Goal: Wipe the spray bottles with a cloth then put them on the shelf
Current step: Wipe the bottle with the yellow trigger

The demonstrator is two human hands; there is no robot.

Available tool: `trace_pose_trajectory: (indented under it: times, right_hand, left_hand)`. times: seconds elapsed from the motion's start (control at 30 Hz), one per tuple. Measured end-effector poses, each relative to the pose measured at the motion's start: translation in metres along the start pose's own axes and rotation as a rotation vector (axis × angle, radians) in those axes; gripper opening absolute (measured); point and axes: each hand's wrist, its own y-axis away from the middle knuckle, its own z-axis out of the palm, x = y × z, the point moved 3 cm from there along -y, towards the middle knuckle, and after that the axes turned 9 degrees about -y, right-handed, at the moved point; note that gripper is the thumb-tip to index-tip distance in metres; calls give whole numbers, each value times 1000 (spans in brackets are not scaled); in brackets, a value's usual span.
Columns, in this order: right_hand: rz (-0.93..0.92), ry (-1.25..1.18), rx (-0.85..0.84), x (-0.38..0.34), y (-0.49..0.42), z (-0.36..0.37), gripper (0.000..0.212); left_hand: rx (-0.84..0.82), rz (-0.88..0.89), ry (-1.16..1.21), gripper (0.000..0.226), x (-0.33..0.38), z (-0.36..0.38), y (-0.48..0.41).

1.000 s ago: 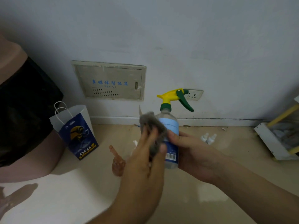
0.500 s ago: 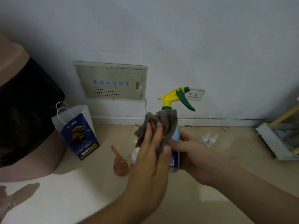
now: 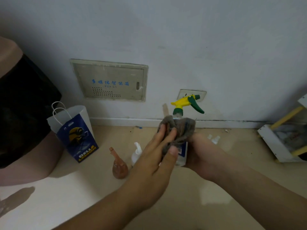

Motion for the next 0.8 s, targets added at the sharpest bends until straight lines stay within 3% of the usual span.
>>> trace_pose_trajectory:
  times: [0.13,0.23,0.3,0.37,0.43,0.47,0.53,0.6,0.63,0.7,0.8]
  right_hand:
    - [23,31,-53,-4,6,8,42]
    - [-10,25,-101,-5,14,16,39]
    - [-40,56,-123,-6,19,24,36]
    - [-70,97,-128,-5,17,25,32]
    - [-103,69,-112,-4,14,22,31]
    - [-112,43,-102,-4,13,21,35]
    - [-125,20,-119,-4,14,20,52]
    - [-139,42,-155,-6,19,21,59]
    - [-137,34,-171,-6,20,22,59]
    - [-134,11,-178,-9,20,22,55]
    - [-140,29,-120,-7,16,21,37]
  left_hand:
    - [170,48,126,52,-1,3,4]
    - [263,22,61,56,-11,-2,-6]
    - [218,-13,14,71,-9,-3,-8]
    - [146,-26,12,64,-11,0,-10]
    - [51,-36,189,56,-17,-1,-17]
    - [21,-95,353,52,-21,-4,-21]
    - [-47,-379,657,45,-27,-5,-28]
    - [-37,-548,803,53,-30,-1,-28]
    - [14,-544,782,51,-26,1,-24]
    - [129,-334,574,46,-11,4,-12]
    - [137,-129,230,54,-4,6,-4]
